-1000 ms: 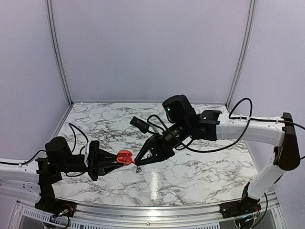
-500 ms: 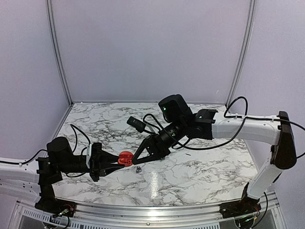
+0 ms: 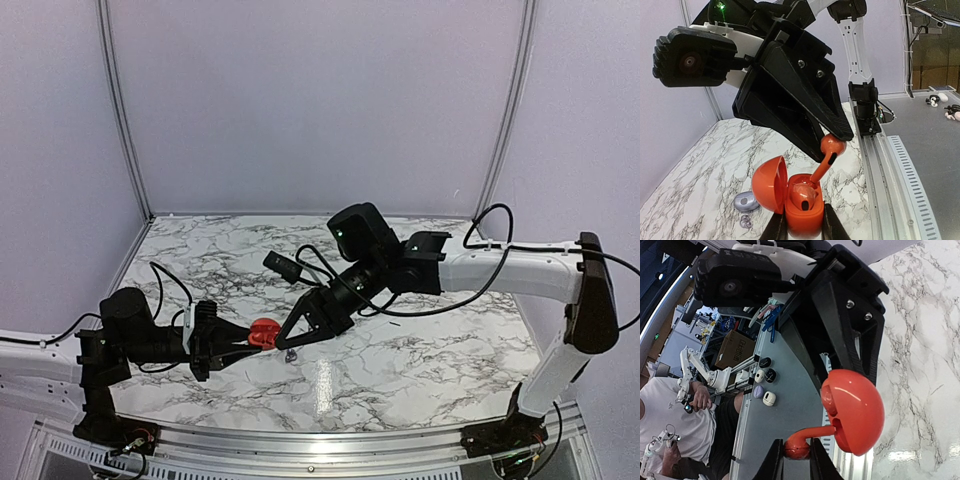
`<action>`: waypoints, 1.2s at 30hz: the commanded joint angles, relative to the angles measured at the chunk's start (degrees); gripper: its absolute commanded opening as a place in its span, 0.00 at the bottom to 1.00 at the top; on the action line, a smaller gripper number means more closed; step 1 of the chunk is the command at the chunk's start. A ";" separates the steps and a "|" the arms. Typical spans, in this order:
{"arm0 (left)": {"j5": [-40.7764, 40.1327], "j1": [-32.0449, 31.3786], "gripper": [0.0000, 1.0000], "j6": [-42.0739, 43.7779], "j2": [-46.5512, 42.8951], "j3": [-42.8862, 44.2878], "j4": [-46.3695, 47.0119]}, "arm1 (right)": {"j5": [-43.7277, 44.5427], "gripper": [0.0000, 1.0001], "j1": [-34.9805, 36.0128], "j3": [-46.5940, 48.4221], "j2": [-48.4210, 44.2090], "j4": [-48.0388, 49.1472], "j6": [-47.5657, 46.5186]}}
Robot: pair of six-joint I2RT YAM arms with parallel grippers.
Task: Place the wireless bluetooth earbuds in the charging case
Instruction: Insert the right earbud at the center of the board.
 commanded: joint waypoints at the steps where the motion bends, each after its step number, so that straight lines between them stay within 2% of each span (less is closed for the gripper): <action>1: -0.59 -0.39 0.00 0.61 -0.07 2.48 -0.17 | 0.70 0.18 0.61 2.41 0.85 -0.86 0.08; 22: 0.48 -0.74 0.00 0.53 -1.55 2.39 -0.34 | 0.36 0.19 -0.13 2.57 2.16 -1.16 1.37; 36: 0.92 -0.74 0.00 -1.08 -1.83 2.47 -0.23 | 6.19 0.23 -1.52 3.49 0.74 -2.77 2.34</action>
